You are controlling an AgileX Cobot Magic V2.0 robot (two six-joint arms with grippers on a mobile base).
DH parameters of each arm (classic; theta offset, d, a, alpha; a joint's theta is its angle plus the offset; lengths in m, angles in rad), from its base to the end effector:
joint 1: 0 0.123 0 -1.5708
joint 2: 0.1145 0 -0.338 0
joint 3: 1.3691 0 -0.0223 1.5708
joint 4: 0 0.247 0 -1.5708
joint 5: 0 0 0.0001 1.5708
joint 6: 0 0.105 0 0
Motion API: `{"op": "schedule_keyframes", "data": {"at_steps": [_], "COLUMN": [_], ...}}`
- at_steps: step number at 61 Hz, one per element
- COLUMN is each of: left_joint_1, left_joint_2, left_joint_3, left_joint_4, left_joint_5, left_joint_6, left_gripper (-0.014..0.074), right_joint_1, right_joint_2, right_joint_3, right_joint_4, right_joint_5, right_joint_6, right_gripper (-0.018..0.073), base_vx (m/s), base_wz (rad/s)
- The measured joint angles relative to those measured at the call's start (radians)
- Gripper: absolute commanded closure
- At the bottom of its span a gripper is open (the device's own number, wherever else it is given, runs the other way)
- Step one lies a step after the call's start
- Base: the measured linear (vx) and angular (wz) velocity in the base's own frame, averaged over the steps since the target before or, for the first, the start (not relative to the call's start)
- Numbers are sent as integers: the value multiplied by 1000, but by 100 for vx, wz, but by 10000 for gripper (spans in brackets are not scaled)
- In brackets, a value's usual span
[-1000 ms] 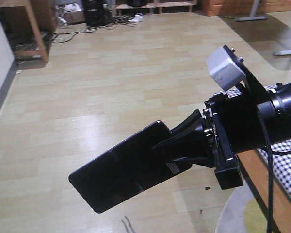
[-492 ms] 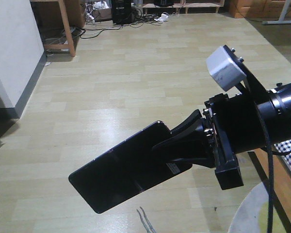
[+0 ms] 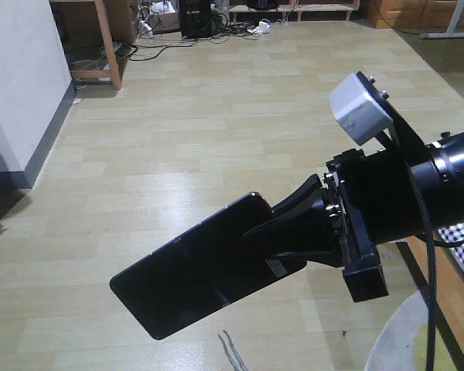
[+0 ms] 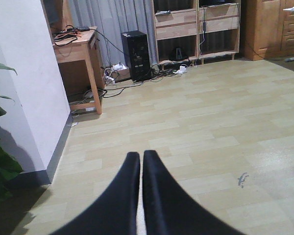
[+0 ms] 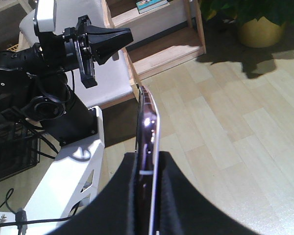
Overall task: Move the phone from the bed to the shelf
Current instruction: 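Hold the phone in the right gripper while the base turns away from the bed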
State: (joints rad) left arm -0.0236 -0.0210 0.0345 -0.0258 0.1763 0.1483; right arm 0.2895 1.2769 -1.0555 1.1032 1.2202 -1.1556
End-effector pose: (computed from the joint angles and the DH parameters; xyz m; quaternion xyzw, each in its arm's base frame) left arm 0.0126 -0.0008 0.1841 0.0558 0.7403 0.0316 0.6692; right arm 0.1830 0.1464 0.3957 -0.4656 0.7183 0.4232 0.2970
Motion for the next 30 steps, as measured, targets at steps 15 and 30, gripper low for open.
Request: {"op": "schedule_keyframes", "data": {"at_steps": [15, 30], "left_joint_1": [0, 0], "left_joint_2": [0, 0], "left_joint_3": [0, 0], "left_joint_4": [0, 0], "left_joint_5": [0, 0], "left_joint_6": [0, 0], "left_gripper": [595, 595], "right_joint_1": [0, 0], "right_joint_2": [0, 0], "right_joint_3": [0, 0], "right_joint_4": [0, 0], "right_joint_5": [0, 0], "right_joint_6": [0, 0], "right_gripper": [561, 561], "base_vx": [6, 7], "base_wz": [-3, -4]}}
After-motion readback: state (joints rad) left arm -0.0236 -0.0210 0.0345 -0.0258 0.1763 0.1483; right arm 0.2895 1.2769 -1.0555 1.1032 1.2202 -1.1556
